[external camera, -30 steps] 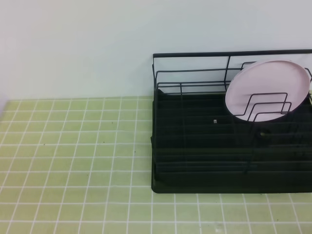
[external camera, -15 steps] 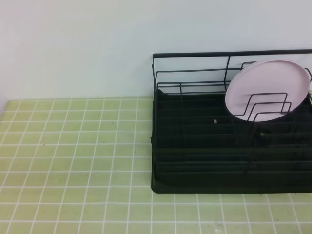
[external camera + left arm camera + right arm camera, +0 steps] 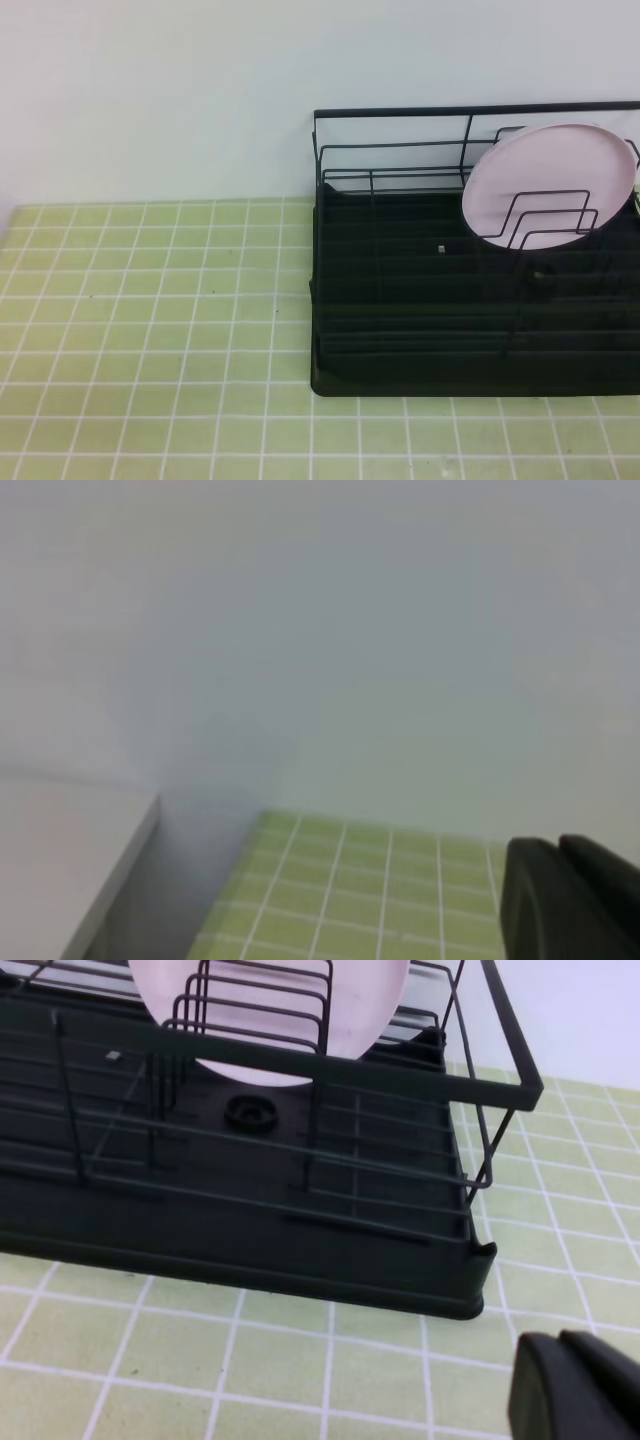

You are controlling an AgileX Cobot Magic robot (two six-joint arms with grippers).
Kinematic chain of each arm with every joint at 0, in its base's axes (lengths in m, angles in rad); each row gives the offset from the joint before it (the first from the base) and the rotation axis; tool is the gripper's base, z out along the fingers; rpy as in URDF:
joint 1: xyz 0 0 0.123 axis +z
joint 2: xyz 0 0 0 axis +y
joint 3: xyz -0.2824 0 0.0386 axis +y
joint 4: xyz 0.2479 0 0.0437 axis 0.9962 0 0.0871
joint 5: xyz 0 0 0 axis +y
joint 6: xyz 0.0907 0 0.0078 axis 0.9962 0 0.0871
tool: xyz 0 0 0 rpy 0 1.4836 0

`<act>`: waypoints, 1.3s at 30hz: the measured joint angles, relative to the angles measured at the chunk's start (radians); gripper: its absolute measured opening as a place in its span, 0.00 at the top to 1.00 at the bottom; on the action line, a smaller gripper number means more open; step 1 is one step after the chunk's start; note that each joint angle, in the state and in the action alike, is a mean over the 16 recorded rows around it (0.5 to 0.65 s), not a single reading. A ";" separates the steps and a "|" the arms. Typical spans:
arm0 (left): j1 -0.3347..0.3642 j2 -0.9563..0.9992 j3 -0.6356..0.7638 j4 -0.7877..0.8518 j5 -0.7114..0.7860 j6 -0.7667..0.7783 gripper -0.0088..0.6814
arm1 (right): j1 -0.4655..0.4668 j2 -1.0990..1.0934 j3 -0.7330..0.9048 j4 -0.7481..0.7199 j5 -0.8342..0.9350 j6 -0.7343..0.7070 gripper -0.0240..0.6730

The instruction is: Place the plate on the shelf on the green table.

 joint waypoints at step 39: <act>-0.101 -0.110 0.208 -0.030 0.195 0.068 0.99 | 0.000 0.001 0.000 0.000 0.000 0.003 0.97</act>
